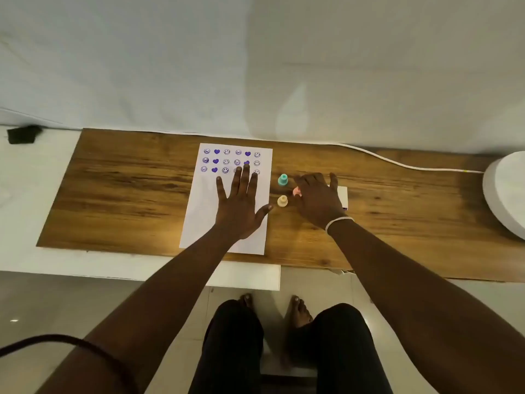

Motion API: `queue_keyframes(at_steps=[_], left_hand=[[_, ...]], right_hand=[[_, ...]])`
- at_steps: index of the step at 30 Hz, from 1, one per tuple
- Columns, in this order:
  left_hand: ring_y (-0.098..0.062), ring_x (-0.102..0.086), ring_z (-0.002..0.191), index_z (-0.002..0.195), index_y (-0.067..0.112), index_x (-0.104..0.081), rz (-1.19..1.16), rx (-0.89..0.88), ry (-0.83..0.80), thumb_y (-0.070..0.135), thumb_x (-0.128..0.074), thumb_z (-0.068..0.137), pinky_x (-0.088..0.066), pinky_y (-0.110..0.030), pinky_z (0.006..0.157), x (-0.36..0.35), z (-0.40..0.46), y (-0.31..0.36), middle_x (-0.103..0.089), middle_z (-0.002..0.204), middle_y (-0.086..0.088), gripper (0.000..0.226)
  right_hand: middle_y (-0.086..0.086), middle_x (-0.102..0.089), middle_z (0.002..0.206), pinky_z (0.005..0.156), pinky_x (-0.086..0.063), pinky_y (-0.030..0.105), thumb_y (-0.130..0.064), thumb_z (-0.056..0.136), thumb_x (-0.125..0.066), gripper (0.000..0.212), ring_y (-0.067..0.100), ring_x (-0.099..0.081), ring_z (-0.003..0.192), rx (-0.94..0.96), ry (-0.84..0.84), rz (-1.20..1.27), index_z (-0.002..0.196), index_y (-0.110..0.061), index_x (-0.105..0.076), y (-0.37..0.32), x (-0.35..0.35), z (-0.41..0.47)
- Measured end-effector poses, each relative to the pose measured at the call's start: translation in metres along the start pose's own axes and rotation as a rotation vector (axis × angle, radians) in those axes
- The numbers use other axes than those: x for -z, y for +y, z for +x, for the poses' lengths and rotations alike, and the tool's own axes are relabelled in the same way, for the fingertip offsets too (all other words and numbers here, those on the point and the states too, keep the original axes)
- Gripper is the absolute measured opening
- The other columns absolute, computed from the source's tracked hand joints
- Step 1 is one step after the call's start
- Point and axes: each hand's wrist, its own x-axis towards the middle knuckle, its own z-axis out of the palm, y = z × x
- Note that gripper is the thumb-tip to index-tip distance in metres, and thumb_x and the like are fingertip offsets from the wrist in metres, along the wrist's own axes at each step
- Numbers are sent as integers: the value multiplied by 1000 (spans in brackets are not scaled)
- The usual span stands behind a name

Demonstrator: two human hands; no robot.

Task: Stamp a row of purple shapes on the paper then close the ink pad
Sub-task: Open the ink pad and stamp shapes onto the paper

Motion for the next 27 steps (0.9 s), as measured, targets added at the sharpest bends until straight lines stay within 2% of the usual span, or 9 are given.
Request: queue_keyframes(at_steps=[12,15,17,19,21,23,25,27], left_hand=[[-30,-1,151,155,17,-8,-23,-6,52,75,-7,85,-1,-64,117,-1,-17,1,-3,164,-9,91],[-30,-1,151,155,16,-10,-43,1,51,74,-8,86,-2,-64,117,2,-23,2,-4,164,-9,91],[-30,-3,151,155,14,-12,-68,-9,60,73,-8,86,-3,-63,117,10,-24,6,-5,164,-10,90],[-30,-5,151,153,12,-17,-127,-27,87,69,-12,89,-3,-60,117,25,-26,12,-8,163,-11,86],[-28,-8,151,151,11,-24,-224,-66,139,64,-24,93,-6,-56,118,43,-26,20,-12,163,-11,78],[-26,-14,150,148,12,-30,-351,-126,168,54,-41,95,-12,-52,119,59,-25,30,-16,162,-9,69],[-26,-25,147,145,14,-34,-494,-192,176,44,-52,94,-27,-45,117,76,-25,39,-20,161,-6,62],[-26,-40,139,143,15,-38,-605,-241,184,35,-57,94,-39,-34,108,90,-26,45,-28,158,-4,57]], right_hand=[[6,-54,141,118,-3,59,-19,97,-50,36,27,-38,139,-7,27,3,133,-20,-51,-9,-14,-9],[5,-56,139,119,-9,55,-20,96,-50,33,26,-41,136,-60,73,91,129,-18,-55,-8,-12,-12],[4,-61,131,116,-25,49,-24,95,-53,30,26,-49,127,-115,171,276,124,-18,-60,-7,-10,-14],[5,-67,119,101,-44,37,-22,93,-59,25,23,-59,112,-158,322,562,117,-15,-64,-10,0,-21],[6,-69,112,87,-51,26,-16,92,-63,23,20,-62,98,-216,395,861,115,-12,-66,-14,16,-29],[9,-70,107,78,-53,22,-12,91,-65,22,20,-65,90,-260,368,1118,113,-11,-67,-17,31,-36],[11,-71,100,76,-57,28,-8,91,-64,18,19,-67,84,-281,299,1419,108,-12,-69,-18,42,-44],[11,-72,96,77,-58,32,-6,92,-62,16,20,-69,82,-295,243,1669,105,-12,-69,-19,50,-50]])
